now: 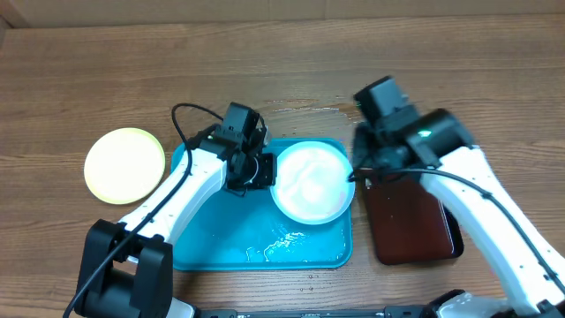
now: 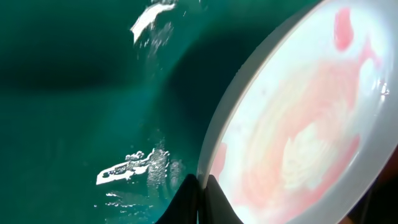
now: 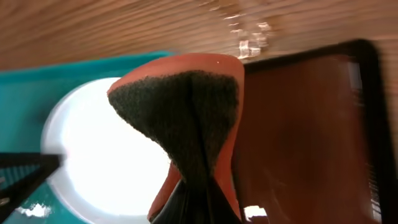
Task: Clean dirty plates on tray and stack at the side
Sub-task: 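Move the sponge back to the brown tray with the right gripper, then lift the white plate with the left gripper and hold it tilted over the brown tray, then swing the white plate left and stack it onto the yellow plates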
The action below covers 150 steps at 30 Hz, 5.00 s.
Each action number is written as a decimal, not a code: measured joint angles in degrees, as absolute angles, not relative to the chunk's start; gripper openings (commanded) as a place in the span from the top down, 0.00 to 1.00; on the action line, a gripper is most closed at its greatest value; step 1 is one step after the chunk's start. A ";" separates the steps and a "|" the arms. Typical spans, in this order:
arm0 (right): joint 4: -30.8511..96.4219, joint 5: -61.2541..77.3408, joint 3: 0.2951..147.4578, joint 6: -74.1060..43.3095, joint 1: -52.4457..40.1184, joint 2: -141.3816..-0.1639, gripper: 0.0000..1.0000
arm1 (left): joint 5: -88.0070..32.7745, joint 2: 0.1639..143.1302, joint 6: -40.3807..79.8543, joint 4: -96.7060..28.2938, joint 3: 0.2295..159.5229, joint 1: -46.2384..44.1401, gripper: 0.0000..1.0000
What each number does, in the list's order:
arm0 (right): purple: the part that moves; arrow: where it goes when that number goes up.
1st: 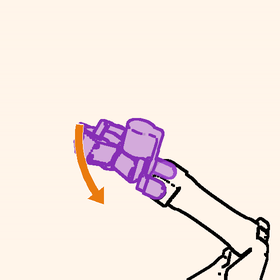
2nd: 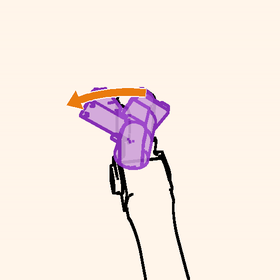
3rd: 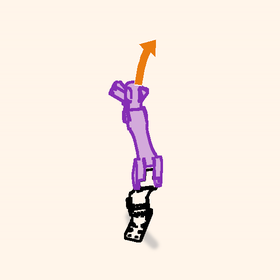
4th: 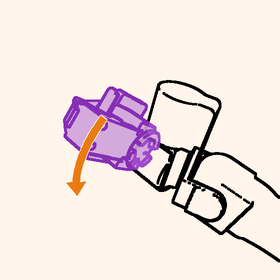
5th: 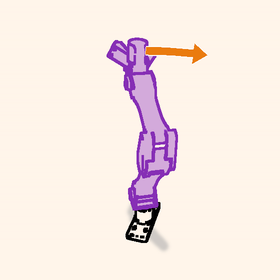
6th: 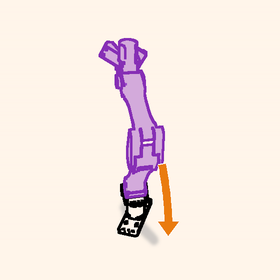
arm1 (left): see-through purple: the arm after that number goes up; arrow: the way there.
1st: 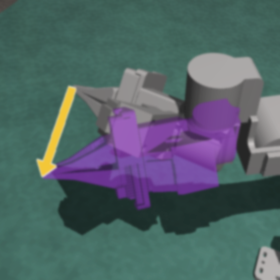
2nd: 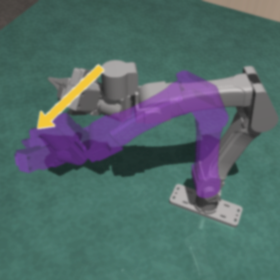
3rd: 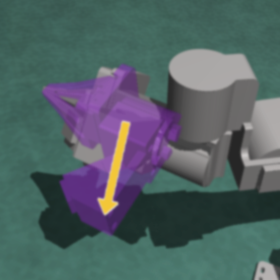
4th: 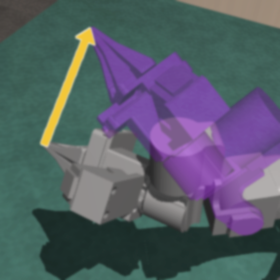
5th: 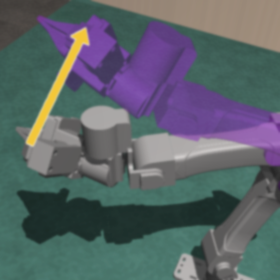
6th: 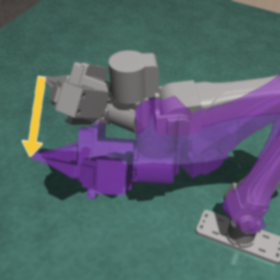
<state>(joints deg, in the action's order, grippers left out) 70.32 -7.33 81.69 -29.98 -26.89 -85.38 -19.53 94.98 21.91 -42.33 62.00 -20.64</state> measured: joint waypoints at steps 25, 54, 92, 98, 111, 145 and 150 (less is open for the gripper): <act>78.65 -8.99 81.69 -28.45 1.89 -83.46 0.96 | -7.77 96.75 21.91 -46.76 82.13 -37.95 0.96; 84.05 -9.04 112.40 -20.99 5.21 -81.06 0.96 | 25.93 112.20 8.91 -48.58 105.41 -60.14 0.96; 83.61 -7.42 112.40 -20.95 5.21 -81.06 0.96 | 65.87 112.20 -15.51 -41.17 105.47 -73.97 0.96; 83.59 -6.85 112.40 -20.95 5.21 -81.06 0.96 | 68.07 112.20 -16.99 -41.01 105.47 -76.05 0.96; 83.59 -6.39 112.40 -20.95 5.21 -81.06 0.96 | 69.30 112.20 -17.17 -41.01 105.47 -76.38 0.96; 84.49 -1.63 112.40 -22.44 15.33 -81.06 0.96 | 67.94 112.20 -17.17 -41.01 105.47 -76.38 0.96; 84.51 -1.45 112.40 -22.41 15.33 -81.06 0.96 | 67.53 112.20 -17.12 -41.01 105.47 -75.77 0.96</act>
